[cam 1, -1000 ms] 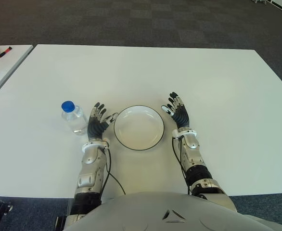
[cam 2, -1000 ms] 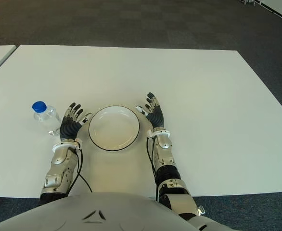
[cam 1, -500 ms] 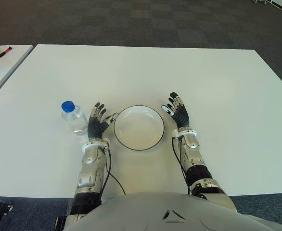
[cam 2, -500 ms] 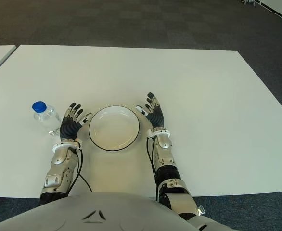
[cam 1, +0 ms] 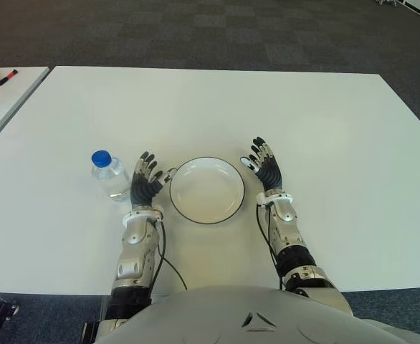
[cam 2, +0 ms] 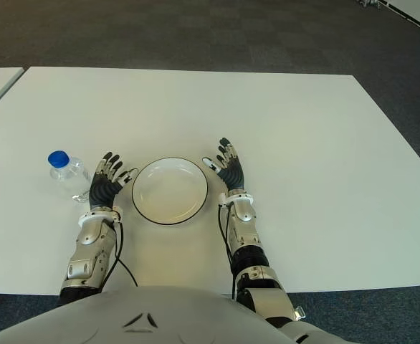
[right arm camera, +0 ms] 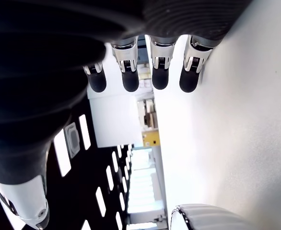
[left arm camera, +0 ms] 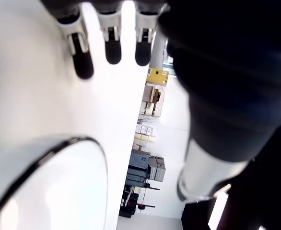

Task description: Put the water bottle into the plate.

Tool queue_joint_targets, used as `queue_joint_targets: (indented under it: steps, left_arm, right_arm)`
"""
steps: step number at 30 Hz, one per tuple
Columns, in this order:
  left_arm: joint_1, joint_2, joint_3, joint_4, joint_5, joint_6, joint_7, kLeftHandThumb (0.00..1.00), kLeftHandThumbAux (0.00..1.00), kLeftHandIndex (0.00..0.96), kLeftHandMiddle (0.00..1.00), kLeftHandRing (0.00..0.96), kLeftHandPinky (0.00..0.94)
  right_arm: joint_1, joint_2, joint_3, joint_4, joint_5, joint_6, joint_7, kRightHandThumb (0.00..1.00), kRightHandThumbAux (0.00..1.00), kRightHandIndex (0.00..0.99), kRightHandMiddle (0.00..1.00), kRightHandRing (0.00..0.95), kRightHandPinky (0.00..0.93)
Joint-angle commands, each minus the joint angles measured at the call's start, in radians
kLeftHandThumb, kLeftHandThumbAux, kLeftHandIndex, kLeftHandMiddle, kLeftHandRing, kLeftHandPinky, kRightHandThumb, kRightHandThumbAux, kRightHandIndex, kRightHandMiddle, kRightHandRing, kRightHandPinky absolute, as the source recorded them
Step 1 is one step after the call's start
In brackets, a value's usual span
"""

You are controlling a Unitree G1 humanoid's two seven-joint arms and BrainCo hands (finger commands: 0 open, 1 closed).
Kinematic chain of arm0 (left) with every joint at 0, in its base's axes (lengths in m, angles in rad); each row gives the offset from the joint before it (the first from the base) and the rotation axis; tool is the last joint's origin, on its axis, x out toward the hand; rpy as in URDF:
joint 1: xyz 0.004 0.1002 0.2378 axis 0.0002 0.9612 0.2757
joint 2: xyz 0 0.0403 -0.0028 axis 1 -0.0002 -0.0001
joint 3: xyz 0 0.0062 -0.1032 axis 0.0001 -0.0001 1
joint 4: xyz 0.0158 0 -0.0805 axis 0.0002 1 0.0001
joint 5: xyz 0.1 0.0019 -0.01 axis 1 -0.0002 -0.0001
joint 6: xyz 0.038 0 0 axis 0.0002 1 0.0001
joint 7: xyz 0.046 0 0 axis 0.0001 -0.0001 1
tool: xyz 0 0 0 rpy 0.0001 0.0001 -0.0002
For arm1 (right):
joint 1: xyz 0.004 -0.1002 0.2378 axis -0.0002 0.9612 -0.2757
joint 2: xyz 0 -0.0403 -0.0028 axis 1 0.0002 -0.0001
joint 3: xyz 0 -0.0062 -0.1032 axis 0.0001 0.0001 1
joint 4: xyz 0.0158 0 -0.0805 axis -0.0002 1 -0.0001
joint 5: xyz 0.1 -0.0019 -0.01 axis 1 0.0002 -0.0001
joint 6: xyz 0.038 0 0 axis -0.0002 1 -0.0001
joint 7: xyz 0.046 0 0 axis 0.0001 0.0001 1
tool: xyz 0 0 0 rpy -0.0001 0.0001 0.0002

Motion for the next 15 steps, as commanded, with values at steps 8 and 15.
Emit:
queue_joint_targets:
  steps: [8, 15]
  left_arm:
    - [0.114, -0.024, -0.101, -0.244, 0.124, -0.102, 0.031, 0.0, 0.9, 0.075, 0.088, 0.083, 0.113]
    - [0.155, -0.002, -0.111, -0.319, 0.206, -0.174, 0.043, 0.0, 0.845, 0.075, 0.069, 0.063, 0.097]
  right_arm:
    - [0.024, 0.007, -0.004, 0.053, -0.001, 0.047, -0.021, 0.011, 0.72, 0.0, 0.0, 0.0, 0.037]
    - [0.022, 0.01, -0.006, 0.051, 0.004, 0.054, -0.024, 0.03, 0.722, 0.0, 0.0, 0.0, 0.035]
